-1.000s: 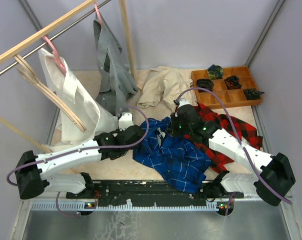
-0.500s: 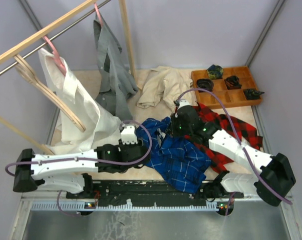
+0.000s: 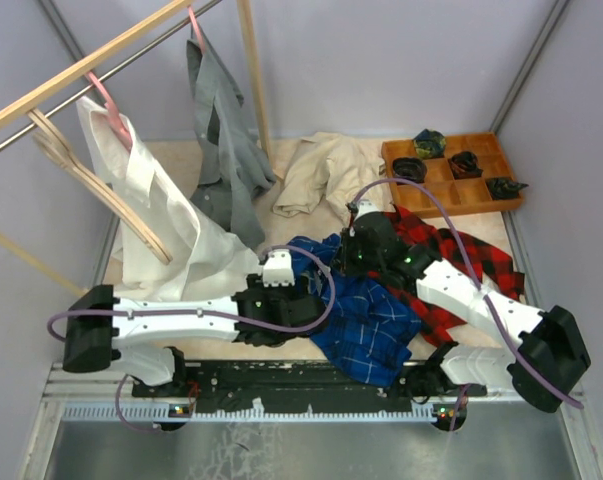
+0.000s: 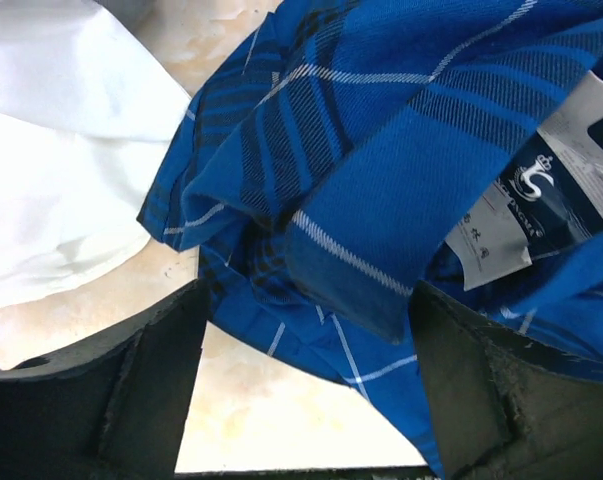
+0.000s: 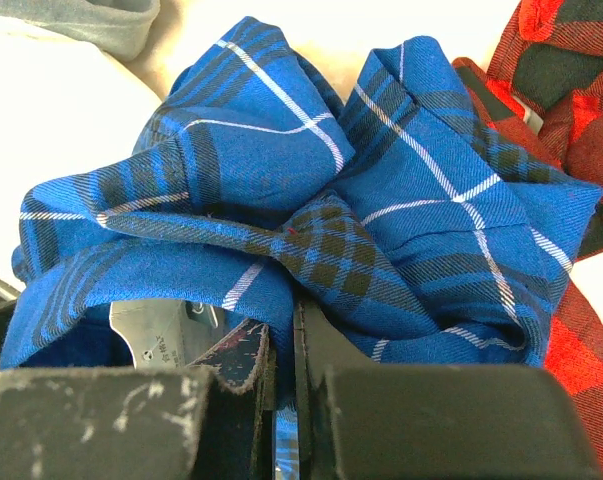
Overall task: Place the shirt on the hanger
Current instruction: Adjust the shirt at the center of the board.
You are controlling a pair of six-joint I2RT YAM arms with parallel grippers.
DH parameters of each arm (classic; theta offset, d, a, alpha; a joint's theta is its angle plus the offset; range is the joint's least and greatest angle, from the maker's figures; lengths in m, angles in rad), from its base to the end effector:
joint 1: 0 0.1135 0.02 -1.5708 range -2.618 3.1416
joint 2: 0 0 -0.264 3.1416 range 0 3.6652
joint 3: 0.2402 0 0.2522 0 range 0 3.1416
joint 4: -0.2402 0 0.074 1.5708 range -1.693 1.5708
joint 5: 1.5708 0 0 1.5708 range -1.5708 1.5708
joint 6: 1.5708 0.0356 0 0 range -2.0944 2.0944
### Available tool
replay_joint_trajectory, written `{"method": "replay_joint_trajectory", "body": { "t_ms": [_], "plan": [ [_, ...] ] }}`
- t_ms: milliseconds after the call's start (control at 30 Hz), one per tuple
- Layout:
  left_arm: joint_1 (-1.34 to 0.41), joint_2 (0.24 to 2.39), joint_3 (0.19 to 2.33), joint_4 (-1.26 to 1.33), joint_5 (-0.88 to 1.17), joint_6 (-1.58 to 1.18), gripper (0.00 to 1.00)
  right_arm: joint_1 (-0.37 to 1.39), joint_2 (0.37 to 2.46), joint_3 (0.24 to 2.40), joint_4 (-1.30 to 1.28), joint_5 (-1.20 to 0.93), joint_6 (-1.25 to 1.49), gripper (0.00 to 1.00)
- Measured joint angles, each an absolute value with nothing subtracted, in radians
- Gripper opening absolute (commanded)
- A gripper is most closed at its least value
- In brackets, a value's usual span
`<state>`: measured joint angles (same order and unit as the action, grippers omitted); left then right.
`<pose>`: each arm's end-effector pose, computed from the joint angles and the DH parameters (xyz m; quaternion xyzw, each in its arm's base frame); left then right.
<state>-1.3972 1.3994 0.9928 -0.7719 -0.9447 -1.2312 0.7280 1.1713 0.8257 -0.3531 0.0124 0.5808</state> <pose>0.0733 -0.2511 0.2442 -0.0159 0.8778 -0.0546 0.4757 0.1884 0.1674 0.2597 -0.0640 0.9041 0.2526 0.3385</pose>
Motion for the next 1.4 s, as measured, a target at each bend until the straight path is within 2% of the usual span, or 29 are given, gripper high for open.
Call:
{"method": "replay_joint_trajectory", "body": {
  "t_ms": [167,400,600,667,933,1033,1400],
  "plan": [
    [-1.374,1.467,1.030,-0.785,-0.968,-1.251,0.65,0.728,1.171,0.825,-0.352,0.009,0.580,0.03],
    [-1.366,1.445,1.026,-0.852,-0.981,-1.308,0.30,0.728,1.159,0.825,-0.361,0.010,0.580,0.03],
    [-1.334,1.389,1.015,-0.817,-0.975,-1.258,0.08,0.728,1.136,0.825,-0.368,0.017,0.568,0.03],
    [-1.318,1.383,1.015,-0.802,-0.971,-1.230,0.03,0.728,1.132,0.825,-0.377,0.026,0.553,0.00],
    [-1.200,1.272,1.025,-0.630,-0.850,-0.936,0.00,0.728,1.054,0.850,-0.429,0.036,0.461,0.00],
    [-1.172,1.253,1.115,-0.588,-0.804,-0.790,0.00,0.728,1.016,0.928,-0.469,0.040,0.419,0.00],
    [-1.172,1.295,1.685,-0.466,-0.645,-0.337,0.00,0.728,1.038,1.568,-0.569,0.134,0.279,0.00]
  ]
}}
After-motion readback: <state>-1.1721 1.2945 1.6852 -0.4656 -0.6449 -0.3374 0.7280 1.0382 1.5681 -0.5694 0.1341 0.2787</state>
